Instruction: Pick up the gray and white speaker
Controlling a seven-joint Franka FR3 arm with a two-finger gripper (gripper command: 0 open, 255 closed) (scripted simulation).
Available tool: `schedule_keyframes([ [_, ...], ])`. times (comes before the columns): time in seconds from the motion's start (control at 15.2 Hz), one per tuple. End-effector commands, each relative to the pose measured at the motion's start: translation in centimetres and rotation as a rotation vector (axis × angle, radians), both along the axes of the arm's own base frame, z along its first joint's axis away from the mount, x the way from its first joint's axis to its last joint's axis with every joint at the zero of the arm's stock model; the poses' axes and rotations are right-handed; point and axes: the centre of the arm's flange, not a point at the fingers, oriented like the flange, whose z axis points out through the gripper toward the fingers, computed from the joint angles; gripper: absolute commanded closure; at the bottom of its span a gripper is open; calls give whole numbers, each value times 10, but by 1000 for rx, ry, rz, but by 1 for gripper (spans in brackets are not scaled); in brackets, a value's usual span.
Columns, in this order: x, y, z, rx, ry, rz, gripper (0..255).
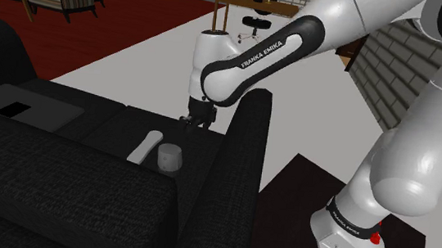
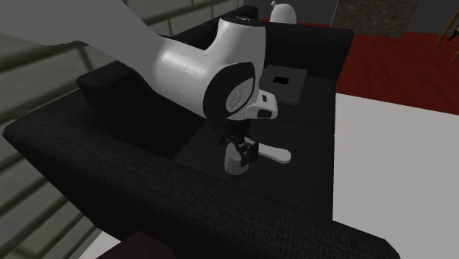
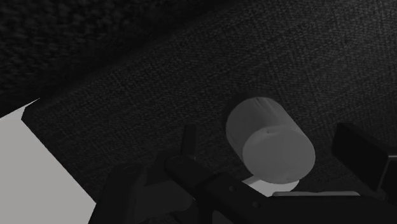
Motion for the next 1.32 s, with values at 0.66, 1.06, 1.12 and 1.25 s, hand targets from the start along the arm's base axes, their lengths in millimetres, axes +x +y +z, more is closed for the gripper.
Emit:
schedule_keyframes([
  [0.66,37,46,-80,25,4,-7,0],
  [1.06,37,46,-88,25,3,-7,255],
  [1.12,37,46,-88,25,4,-7,255],
  [1.25,37,46,-88,25,3,-7,255],
])
